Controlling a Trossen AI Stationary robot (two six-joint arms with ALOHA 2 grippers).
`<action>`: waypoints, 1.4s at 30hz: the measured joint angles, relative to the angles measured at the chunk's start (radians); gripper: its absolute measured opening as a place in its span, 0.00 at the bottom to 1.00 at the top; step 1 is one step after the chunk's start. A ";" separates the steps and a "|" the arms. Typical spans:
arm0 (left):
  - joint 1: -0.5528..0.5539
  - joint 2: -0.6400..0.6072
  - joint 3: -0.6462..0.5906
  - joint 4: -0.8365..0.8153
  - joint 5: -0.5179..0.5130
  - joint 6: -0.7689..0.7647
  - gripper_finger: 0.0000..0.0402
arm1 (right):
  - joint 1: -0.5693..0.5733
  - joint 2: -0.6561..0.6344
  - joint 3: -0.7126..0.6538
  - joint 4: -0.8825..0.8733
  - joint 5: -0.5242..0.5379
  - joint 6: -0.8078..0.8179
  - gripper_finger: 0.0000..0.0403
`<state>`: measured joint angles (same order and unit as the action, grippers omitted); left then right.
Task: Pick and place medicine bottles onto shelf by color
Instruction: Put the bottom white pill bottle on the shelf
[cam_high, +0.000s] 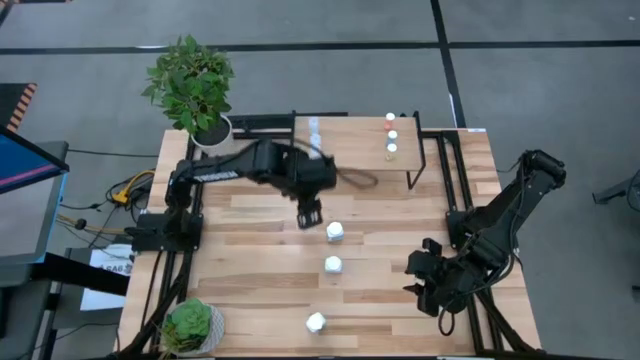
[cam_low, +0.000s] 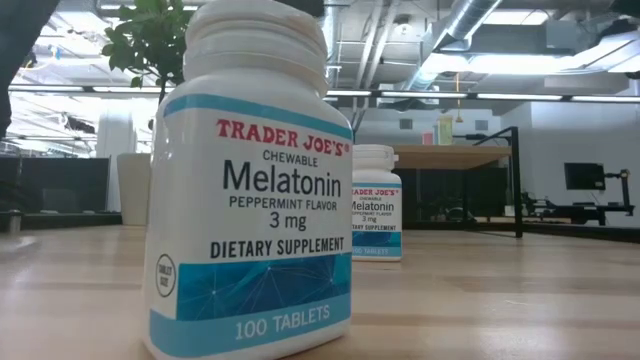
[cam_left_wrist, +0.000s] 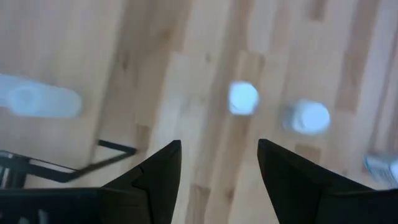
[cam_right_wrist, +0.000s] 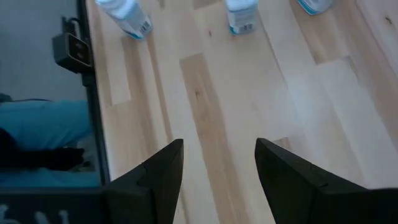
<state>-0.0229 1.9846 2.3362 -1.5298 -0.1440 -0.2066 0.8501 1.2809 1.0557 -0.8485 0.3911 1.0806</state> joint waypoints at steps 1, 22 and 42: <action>-0.024 0.000 -0.007 -0.007 -0.003 0.000 0.50 | 0.000 0.000 0.000 0.013 0.001 -0.003 0.55; -0.274 0.001 -0.347 -0.041 0.125 0.095 0.50 | -0.125 0.140 0.001 0.220 0.042 -0.125 0.55; -0.548 0.001 -0.775 0.615 0.236 -0.378 0.49 | -0.128 0.267 0.000 0.119 -0.053 -0.147 0.55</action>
<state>-0.5714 1.9858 1.5613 -0.9151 0.0925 -0.5844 0.7221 1.5477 1.0557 -0.7295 0.3382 0.9333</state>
